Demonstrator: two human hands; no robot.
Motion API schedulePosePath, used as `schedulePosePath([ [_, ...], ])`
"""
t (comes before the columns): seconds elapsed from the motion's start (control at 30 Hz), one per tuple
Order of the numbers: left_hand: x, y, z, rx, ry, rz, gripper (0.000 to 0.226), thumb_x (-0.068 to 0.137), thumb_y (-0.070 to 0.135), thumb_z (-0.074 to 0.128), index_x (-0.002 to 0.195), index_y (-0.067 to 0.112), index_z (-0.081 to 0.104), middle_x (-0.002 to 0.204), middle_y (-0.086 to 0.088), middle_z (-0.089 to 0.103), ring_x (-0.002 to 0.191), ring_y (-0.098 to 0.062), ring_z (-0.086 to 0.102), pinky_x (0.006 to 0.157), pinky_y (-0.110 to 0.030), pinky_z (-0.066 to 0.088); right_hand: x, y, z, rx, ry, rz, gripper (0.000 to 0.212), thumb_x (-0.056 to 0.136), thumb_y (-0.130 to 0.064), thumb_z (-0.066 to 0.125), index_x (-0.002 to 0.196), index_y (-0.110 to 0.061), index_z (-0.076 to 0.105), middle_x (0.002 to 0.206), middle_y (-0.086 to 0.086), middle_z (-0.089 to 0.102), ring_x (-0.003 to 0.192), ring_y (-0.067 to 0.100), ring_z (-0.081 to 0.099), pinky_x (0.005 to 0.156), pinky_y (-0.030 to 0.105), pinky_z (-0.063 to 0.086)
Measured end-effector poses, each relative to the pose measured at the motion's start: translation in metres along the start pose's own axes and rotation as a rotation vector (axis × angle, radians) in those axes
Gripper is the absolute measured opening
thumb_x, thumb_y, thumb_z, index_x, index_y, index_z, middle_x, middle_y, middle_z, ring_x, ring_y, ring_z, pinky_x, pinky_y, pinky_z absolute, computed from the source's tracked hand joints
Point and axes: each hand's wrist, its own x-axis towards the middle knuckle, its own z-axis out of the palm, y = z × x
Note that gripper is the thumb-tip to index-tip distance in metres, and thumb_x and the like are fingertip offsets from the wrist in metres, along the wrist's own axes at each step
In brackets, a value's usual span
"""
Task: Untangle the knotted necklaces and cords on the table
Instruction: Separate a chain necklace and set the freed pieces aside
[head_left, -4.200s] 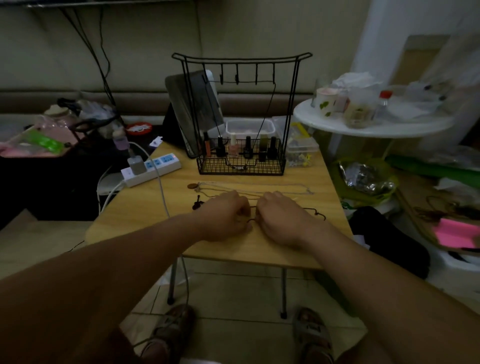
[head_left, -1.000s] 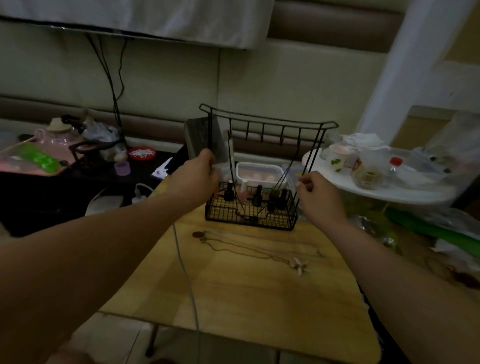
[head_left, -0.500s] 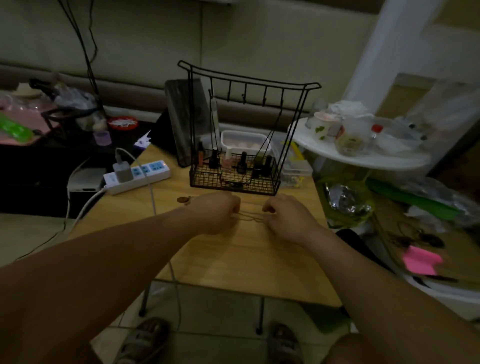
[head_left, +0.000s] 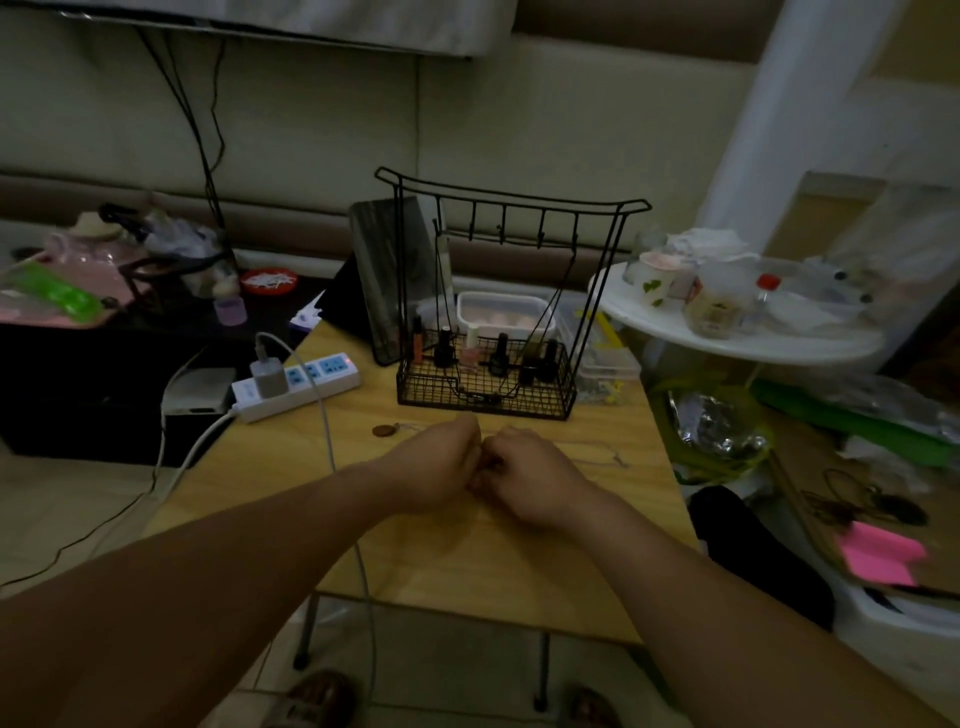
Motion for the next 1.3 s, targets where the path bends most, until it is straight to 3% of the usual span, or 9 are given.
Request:
schedulePosePath([
  [0.07,-0.001,0.002,-0.013,-0.073,0.009,-0.009,0.007,0.107,0.028,0.046,0.102,0.024,0.048,0.094,-0.002,0.063,0.085,-0.022,0.063,0.073,-0.044,0.053,-0.003,-0.001,-0.012,0.212,-0.007,0.052,0.017,0.101,-0.035,0.062,0.086,-0.026,0.065,0.09,-0.004,0.066,0.086,0.016,0.062,0.079,0.039,0.052],
  [0.17,0.0,0.005,-0.037,-0.175,-0.001,-0.039,0.008,0.106,0.029,0.052,0.099,0.027,0.054,0.098,-0.002,0.068,0.094,-0.022,0.068,0.085,-0.046,0.058,-0.013,0.0,-0.044,0.471,0.016,0.139,0.022,0.105,-0.035,0.058,0.094,-0.021,0.07,0.085,0.0,0.075,0.082,0.015,0.072,0.078,0.038,0.057],
  [0.27,0.0,0.017,-0.057,-0.412,-0.03,-0.025,0.004,0.105,0.022,0.056,0.105,0.025,0.059,0.106,-0.005,0.071,0.1,-0.018,0.073,0.098,-0.047,0.057,-0.02,0.0,-0.073,0.697,0.055,0.164,0.024,0.106,-0.032,0.057,0.094,-0.016,0.071,0.074,0.002,0.071,0.083,0.025,0.075,0.09,0.043,0.059],
  [0.4,0.0,0.039,-0.078,-0.713,-0.053,-0.02,0.018,0.108,0.014,0.05,0.125,0.02,0.053,0.107,-0.021,0.071,0.091,-0.028,0.076,0.097,-0.046,0.059,-0.021,-0.013,-0.099,0.876,0.027,0.182,0.018,0.103,-0.023,0.063,0.099,-0.007,0.069,0.075,0.006,0.067,0.078,0.029,0.072,0.081,0.041,0.061],
  [0.57,0.001,0.071,-0.105,-0.538,0.048,0.057,0.026,0.108,0.016,0.049,0.132,0.024,0.05,0.083,-0.007,0.06,0.068,-0.014,0.057,0.059,-0.023,0.051,-0.02,-0.033,-0.128,0.869,-0.094,0.184,0.01,0.1,-0.013,0.061,0.104,-0.006,0.068,0.081,0.008,0.063,0.072,0.024,0.066,0.065,0.03,0.057],
  [0.77,0.001,0.08,-0.141,-0.379,0.035,0.09,0.022,0.104,0.035,0.059,0.124,0.026,0.059,0.103,-0.007,0.068,0.08,-0.017,0.066,0.07,-0.032,0.056,-0.017,-0.031,-0.159,0.859,0.023,0.137,0.02,0.105,-0.017,0.055,0.094,-0.012,0.071,0.063,-0.002,0.048,0.057,0.014,0.049,0.06,0.03,0.049],
  [0.97,-0.001,0.055,-0.174,-0.318,0.027,0.044,0.016,0.104,0.029,0.059,0.11,0.021,0.072,0.106,-0.015,0.069,0.09,-0.023,0.064,0.083,-0.038,0.057,-0.015,-0.008,-0.186,1.003,0.188,0.141,0.023,0.108,-0.015,0.048,0.097,-0.006,0.066,0.062,-0.001,0.041,0.058,0.017,0.042,0.064,0.034,0.05],
  [1.17,0.011,0.055,-0.198,-0.334,0.141,0.032,0.02,0.107,0.03,0.054,0.108,0.019,0.071,0.094,-0.013,0.065,0.079,-0.017,0.061,0.069,-0.025,0.053,0.003,0.004,-0.201,0.983,0.205,0.137,0.02,0.104,-0.027,0.06,0.095,-0.011,0.069,0.064,-0.002,0.046,0.063,0.019,0.049,0.069,0.037,0.051],
  [1.3,0.025,0.07,-0.205,-0.264,0.141,0.07,0.019,0.106,0.034,0.056,0.106,0.021,0.07,0.089,-0.007,0.062,0.077,-0.018,0.059,0.07,-0.031,0.052,0.02,-0.01,-0.211,0.853,0.099,0.109,0.023,0.095,-0.033,0.071,0.107,-0.014,0.074,0.082,0.004,0.055,0.077,0.023,0.057,0.078,0.037,0.056],
])
